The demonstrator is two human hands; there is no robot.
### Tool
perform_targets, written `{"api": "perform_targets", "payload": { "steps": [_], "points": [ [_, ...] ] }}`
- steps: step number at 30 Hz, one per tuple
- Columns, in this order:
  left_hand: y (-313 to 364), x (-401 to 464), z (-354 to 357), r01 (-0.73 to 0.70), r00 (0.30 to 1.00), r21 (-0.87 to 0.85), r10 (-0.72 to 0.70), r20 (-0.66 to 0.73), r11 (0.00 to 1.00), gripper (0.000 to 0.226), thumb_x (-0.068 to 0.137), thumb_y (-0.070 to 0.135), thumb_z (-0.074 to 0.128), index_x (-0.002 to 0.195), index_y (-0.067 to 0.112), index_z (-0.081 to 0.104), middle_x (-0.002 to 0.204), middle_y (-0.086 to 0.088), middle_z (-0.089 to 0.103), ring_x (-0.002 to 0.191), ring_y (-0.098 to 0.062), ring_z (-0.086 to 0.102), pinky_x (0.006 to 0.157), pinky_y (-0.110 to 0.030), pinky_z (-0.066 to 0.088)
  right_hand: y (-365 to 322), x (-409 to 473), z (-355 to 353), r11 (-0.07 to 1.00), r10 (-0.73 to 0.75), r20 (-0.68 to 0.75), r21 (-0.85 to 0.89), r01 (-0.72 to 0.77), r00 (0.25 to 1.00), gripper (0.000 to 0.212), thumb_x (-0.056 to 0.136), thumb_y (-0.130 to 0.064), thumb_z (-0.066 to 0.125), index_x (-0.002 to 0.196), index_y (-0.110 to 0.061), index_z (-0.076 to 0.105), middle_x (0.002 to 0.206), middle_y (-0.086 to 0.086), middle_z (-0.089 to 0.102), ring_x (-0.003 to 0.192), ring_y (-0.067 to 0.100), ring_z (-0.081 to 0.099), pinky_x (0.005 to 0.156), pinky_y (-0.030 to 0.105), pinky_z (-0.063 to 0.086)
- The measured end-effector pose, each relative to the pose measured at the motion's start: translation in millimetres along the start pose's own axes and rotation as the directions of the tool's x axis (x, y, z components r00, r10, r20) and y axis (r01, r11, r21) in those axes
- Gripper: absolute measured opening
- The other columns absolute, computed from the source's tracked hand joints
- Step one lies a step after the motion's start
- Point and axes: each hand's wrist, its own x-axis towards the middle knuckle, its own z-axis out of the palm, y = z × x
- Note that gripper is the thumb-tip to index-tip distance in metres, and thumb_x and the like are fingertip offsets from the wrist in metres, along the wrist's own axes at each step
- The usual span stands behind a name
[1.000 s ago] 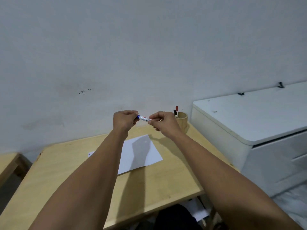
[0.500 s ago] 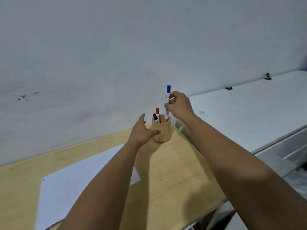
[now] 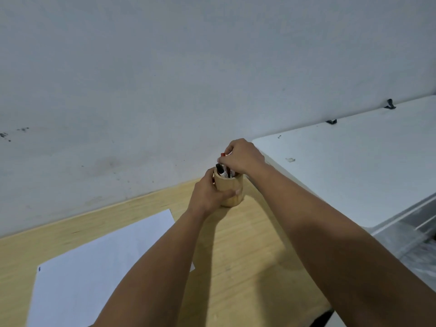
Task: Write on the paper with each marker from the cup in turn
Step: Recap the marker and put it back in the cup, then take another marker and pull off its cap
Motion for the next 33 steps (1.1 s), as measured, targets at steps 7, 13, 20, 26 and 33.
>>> {"api": "perform_targets", "payload": {
  "steps": [7,13,20,26,33],
  "points": [
    [4.4,1.3,-0.1,0.049,0.998,0.046,-0.051,0.037,0.998,0.081,0.068,0.037,0.093,0.137,0.025,0.052,0.124,0.003,0.070,0.108,-0.018,0.067,0.091,-0.042,0.058,-3.7,-3.6,-2.7,0.992,0.059,-0.030,0.111,-0.056,0.998,0.014,0.083,-0.026,0.074,0.080,-0.013,0.075,0.082,0.003,0.079,0.089,0.027,0.076,0.092,0.044,0.058],
    [25.4,-7.6,-19.6,0.078,0.996,0.177,-0.086,0.039,0.981,0.096,0.075,0.033,0.088,0.155,0.019,0.036,0.138,-0.009,0.063,0.124,-0.026,0.060,0.094,-0.034,0.050,-28.5,-14.8,-62.0,0.924,-0.063,-0.331,0.337,0.180,0.942,0.011,0.090,-0.032,0.075,0.085,-0.023,0.072,0.075,-0.010,0.071,0.085,0.022,0.073,0.083,0.038,0.058],
    [75.0,-40.1,-78.3,0.047,0.996,0.245,-0.027,-0.085,0.968,0.067,0.095,0.059,0.059,0.148,0.020,0.048,0.142,-0.010,0.062,0.130,-0.028,0.058,0.103,-0.040,0.047,-69.2,-54.6,-93.5,0.757,-0.221,-0.256,0.563,0.331,0.941,0.015,0.106,-0.032,0.067,0.107,-0.018,0.071,0.085,0.001,0.069,0.064,0.015,0.067,0.068,0.032,0.057],
    [92.0,-92.4,-154.6,0.049,0.965,0.274,0.026,-0.262,0.961,0.060,0.103,0.061,0.033,0.128,0.014,0.062,0.126,-0.008,0.068,0.106,-0.026,0.058,0.086,-0.037,0.042,-90.1,-107.8,-55.7,0.820,-0.281,0.141,0.550,0.161,0.949,0.026,0.101,-0.006,0.066,0.125,-0.009,0.077,0.091,0.004,0.064,0.075,0.018,0.058,0.070,0.029,0.052],
    [61.4,-157.1,-241.1,0.130,0.923,0.167,-0.058,-0.380,0.977,0.076,0.092,0.076,0.032,0.093,0.011,0.071,0.090,-0.005,0.075,0.085,-0.026,0.072,0.089,-0.047,0.057,-146.6,-156.7,4.2,0.812,-0.430,0.315,0.545,0.210,0.846,0.023,0.101,-0.028,0.075,0.117,-0.013,0.081,0.092,0.006,0.078,0.071,0.016,0.060,0.056,0.024,0.046]
  ]
}}
